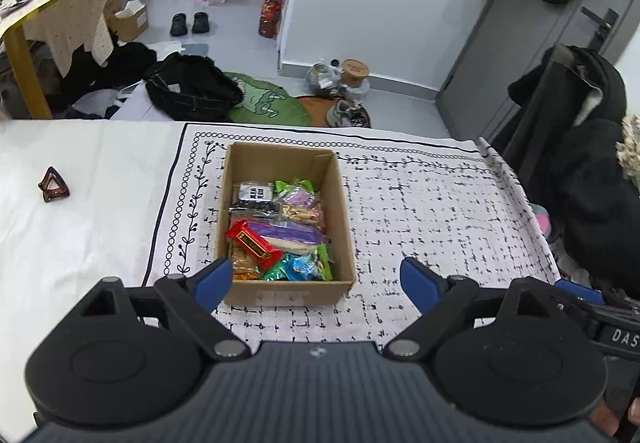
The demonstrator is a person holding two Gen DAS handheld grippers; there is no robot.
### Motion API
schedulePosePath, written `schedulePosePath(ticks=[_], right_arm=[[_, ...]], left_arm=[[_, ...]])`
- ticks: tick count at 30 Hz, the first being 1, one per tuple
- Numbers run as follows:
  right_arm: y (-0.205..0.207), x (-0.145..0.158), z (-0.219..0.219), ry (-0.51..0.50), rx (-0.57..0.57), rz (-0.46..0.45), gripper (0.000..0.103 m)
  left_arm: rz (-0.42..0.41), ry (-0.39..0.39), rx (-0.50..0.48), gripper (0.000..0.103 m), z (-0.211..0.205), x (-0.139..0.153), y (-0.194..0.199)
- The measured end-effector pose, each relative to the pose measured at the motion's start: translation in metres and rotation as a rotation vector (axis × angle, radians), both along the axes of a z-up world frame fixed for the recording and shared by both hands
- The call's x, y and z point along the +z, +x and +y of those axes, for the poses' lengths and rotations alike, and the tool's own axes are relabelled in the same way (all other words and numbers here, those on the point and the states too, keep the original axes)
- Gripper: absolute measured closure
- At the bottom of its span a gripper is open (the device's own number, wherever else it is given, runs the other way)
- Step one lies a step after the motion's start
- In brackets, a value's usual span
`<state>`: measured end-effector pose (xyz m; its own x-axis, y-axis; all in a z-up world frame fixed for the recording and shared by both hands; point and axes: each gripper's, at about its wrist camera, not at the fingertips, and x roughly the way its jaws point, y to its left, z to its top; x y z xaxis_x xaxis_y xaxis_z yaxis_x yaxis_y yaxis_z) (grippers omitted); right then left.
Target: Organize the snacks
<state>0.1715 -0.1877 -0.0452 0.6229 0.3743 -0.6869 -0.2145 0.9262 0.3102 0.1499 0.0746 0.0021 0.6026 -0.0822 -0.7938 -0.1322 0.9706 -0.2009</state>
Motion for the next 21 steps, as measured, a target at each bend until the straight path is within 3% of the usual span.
schedulePosePath(ticks=[11, 21], right_arm=[[-0.033, 0.018, -0.012, -0.062, -0.074, -0.025, 0.0], [-0.051, 0.029, -0.003, -0.089, -0.038, -0.032, 0.0]], left_arm=[[-0.037, 0.057, -0.063, 0.012, -0.007, 0.009, -0.029], [-0.065, 0.083, -0.065, 0.012, -0.003, 0.02, -0.049]])
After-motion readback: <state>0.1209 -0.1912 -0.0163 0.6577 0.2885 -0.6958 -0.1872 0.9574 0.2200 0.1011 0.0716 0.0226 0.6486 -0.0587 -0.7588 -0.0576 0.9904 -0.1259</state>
